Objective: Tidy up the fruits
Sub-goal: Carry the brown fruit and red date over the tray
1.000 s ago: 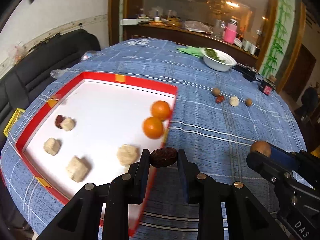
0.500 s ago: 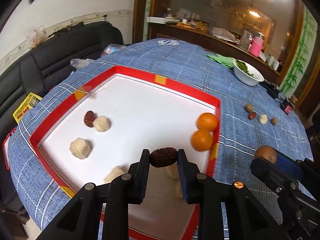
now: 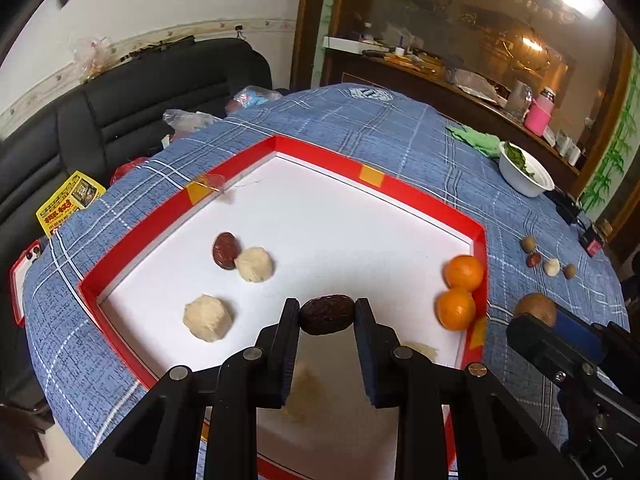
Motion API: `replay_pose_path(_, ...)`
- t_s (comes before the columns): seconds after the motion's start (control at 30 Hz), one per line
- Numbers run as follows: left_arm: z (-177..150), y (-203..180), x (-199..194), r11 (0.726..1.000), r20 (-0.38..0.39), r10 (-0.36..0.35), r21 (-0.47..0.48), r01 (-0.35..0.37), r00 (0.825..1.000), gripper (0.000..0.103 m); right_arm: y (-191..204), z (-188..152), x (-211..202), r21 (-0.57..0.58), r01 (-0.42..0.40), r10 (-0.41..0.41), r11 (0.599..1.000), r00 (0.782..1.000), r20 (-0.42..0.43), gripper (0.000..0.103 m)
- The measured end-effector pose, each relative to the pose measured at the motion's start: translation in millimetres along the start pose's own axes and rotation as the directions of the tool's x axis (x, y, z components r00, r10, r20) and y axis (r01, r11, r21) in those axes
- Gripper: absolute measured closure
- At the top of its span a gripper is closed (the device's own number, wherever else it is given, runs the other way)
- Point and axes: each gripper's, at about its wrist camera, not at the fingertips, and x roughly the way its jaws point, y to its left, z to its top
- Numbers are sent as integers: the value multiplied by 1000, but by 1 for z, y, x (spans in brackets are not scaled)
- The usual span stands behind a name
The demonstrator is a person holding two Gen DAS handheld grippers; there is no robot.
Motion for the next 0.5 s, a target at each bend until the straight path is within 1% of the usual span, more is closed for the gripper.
replay_pose_path(0.3, 14, 22, 1, 998, 24, 38, -42, -37, 999, 77, 10, 12, 22, -13, -19, 19, 1000, 1000, -12, 78)
replay_pose_path(0.5, 20, 29, 10, 996, 21, 78, -44, -77, 997, 77, 17, 19, 32, -29, -40, 39, 999, 999, -13, 78)
